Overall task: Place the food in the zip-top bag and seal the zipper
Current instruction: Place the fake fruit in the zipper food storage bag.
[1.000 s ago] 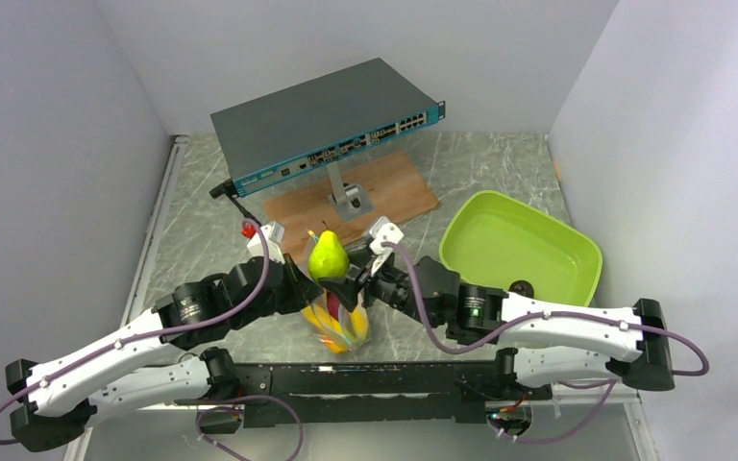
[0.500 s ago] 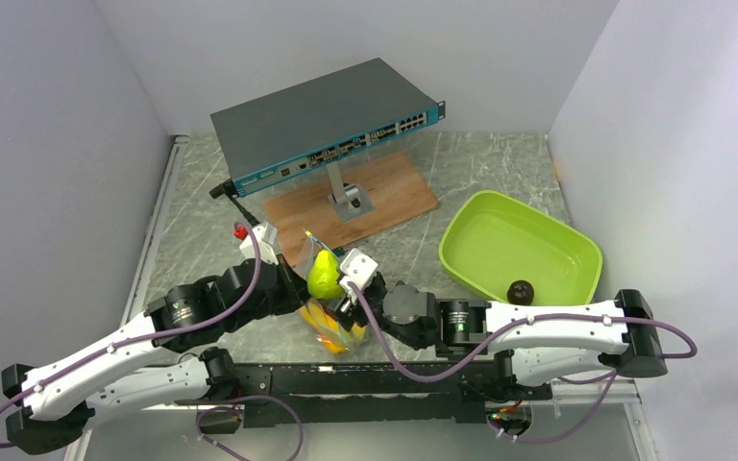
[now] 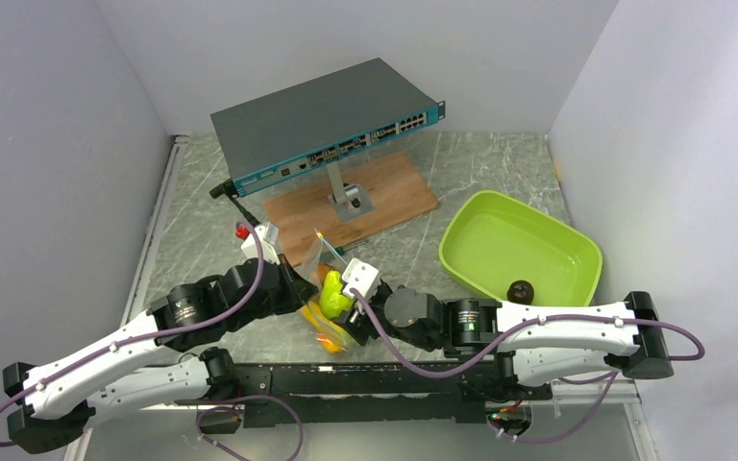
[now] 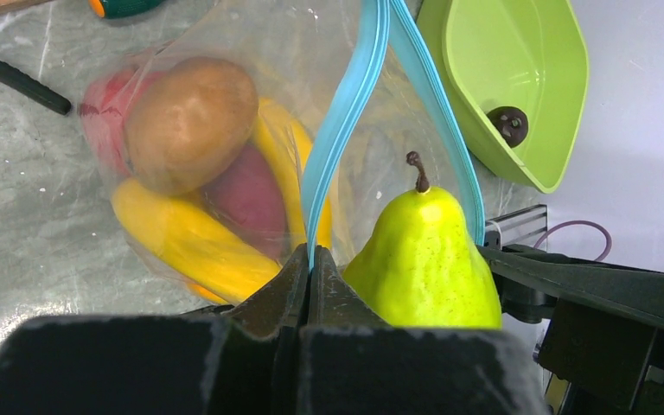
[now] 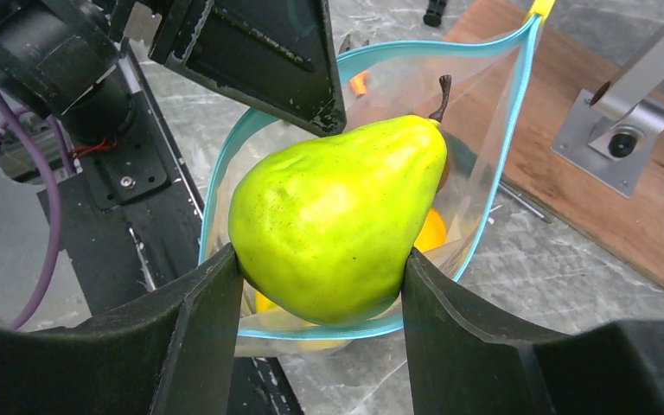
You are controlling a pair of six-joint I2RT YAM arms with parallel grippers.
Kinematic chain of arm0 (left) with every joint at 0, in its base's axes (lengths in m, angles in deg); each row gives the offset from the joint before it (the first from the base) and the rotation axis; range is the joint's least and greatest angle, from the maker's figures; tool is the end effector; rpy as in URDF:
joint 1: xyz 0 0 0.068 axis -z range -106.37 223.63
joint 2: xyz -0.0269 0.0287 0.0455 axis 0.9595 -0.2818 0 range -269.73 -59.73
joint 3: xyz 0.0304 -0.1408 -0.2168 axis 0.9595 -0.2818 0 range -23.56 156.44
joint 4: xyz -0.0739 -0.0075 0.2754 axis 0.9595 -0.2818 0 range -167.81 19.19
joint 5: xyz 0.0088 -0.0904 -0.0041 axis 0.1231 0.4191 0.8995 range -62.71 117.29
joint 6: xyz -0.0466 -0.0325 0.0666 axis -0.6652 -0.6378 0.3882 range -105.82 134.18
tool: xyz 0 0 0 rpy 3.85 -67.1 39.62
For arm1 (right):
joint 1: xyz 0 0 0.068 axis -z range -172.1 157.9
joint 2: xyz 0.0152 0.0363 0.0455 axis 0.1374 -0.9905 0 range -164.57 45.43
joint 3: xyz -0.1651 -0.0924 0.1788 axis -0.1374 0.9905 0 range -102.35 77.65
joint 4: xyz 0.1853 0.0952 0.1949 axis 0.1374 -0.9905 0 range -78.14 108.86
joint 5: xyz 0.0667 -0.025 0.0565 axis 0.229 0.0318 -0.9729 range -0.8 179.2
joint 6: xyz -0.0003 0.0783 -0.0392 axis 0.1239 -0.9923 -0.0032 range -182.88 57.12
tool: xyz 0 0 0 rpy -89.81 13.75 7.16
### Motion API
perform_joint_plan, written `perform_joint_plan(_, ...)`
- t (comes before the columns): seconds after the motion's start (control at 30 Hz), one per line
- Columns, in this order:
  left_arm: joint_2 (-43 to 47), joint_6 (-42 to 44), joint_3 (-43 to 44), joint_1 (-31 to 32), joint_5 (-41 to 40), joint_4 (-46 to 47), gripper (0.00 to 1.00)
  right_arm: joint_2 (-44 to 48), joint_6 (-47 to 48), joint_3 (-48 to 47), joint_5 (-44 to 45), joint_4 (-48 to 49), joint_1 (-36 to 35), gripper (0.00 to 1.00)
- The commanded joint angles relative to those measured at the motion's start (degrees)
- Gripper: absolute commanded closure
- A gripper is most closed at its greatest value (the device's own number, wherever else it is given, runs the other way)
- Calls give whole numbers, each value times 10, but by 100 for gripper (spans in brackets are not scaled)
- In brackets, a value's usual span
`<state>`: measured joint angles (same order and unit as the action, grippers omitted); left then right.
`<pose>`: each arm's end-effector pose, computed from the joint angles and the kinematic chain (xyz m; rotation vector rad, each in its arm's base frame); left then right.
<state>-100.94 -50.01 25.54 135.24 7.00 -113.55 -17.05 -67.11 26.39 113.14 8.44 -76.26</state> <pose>0.1239 -0.1728 0.2915 -0.2624 2.2586 -0.8679 0.0635 0.3106 0.2889 -1.0349 1.6712 0.6252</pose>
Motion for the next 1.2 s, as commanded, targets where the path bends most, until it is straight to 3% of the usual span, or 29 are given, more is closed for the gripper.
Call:
perform_joint_plan(0.0, -1, 0, 9, 2, -11, 15, 100, 8, -18, -17, -16, -14, -3, 39)
perform_joint_plan(0.1, -3, 0, 11, 2, -10, 13, 100, 0, -23, -19, -9, -9, -4, 31)
perform_joint_plan(0.2, -3, -1, 11, 2, -10, 10, 100, -5, -28, -28, -2, -6, -4, 15)
perform_joint_plan(0.5, 3, -4, 4, 2, -12, 5, 100, 33, -57, -61, 34, -8, -2, 14)
perform_joint_plan(0.8, -5, -1, 4, 2, -6, 21, 100, 80, -228, -22, 87, -24, 42, 9)
perform_joint_plan(0.97, -13, 6, 12, 2, -4, 37, 100, 49, -294, -20, 0, -32, 83, 10)
perform_joint_plan(1.17, -28, 8, 21, 2, -4, 56, 100, 7, -253, -35, -107, -14, 73, 8)
